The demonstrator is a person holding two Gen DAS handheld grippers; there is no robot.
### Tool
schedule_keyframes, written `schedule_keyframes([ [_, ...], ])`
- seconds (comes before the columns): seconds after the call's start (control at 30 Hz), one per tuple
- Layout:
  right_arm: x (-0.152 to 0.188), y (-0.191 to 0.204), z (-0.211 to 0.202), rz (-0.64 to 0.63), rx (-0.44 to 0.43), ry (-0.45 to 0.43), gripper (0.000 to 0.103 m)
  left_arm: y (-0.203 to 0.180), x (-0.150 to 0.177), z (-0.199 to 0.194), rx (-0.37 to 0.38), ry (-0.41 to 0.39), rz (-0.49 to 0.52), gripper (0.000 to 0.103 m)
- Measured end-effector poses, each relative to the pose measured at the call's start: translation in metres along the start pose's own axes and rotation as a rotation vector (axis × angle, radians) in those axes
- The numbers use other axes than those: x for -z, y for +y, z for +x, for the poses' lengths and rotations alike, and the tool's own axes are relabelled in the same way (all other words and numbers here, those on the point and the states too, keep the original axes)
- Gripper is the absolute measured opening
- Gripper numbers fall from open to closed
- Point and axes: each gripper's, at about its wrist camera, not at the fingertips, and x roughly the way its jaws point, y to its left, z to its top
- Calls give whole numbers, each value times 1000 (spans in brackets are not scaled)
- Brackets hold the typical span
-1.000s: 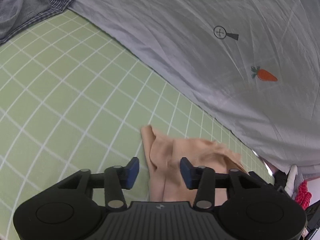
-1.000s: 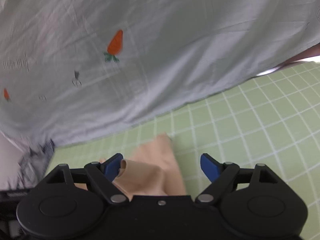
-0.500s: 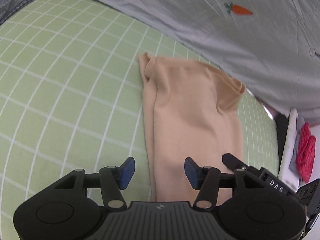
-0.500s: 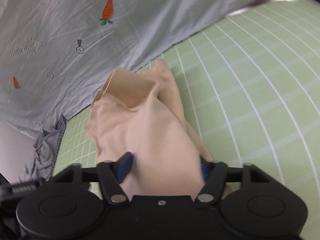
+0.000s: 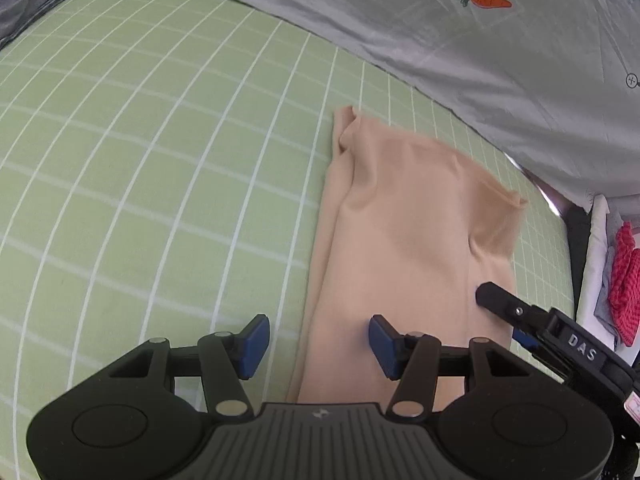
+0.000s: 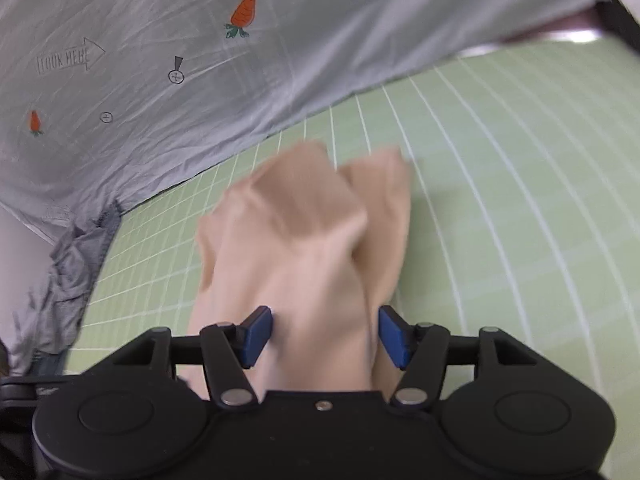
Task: Fold clothes
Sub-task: 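Grasp the folded beige bundle with both grippers, then carry the bundle with both grippers onto the clothes stack and release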
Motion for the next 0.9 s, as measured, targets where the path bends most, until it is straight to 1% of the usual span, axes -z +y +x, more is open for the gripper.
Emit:
schedule_keyframes([
  [0.07, -13, -8, 11, 17, 42, -22, 57, -1, -7, 4, 0, -6, 3, 56],
  [0.1, -19, -13, 16, 36, 47, -30, 56, -1, -11, 5, 0, -9, 5, 56],
  [0.2, -33, -31, 33, 105, 51, -50, 50, -2, -15, 9, 26, -15, -4, 56],
  [0.27, -38, -43, 41, 160, 21, -54, 47, -3, -16, 12, 48, -18, -12, 56],
  [0.33, -40, -46, 46, 189, -1, -53, 48, -4, -18, 14, 70, -22, -20, 56],
  [0.47, -33, -45, 49, 200, -39, -34, 58, -6, -22, 19, 114, -28, -36, 54],
  [0.5, -30, -43, 50, 196, -57, -25, 55, -6, -22, 20, 125, -30, -40, 52],
  [0.53, -28, -40, 52, 197, -70, -8, 53, -7, -23, 22, 136, -31, -44, 38],
  [0.57, -26, -37, 53, 197, -82, 10, 43, -7, -24, 23, 147, -33, -48, 24],
  [0.6, -24, -33, 54, 198, -95, 28, 26, -8, -25, 24, 158, -35, -52, 23],
  [0.63, -22, -30, 53, 202, -99, 38, 23, -8, -26, 25, 169, -36, -56, 21],
  [0.67, -20, -28, 49, 202, -103, 41, 20, -9, -24, 23, 177, -37, -55, 20],
  [0.77, -8, -21, 25, 191, -119, 30, 19, -13, -5, 1, 199, -43, -39, 19],
  [0.9, 18, -20, -23, 202, -121, -12, 19, -20, 28, -33, 248, -54, -20, 19],
])
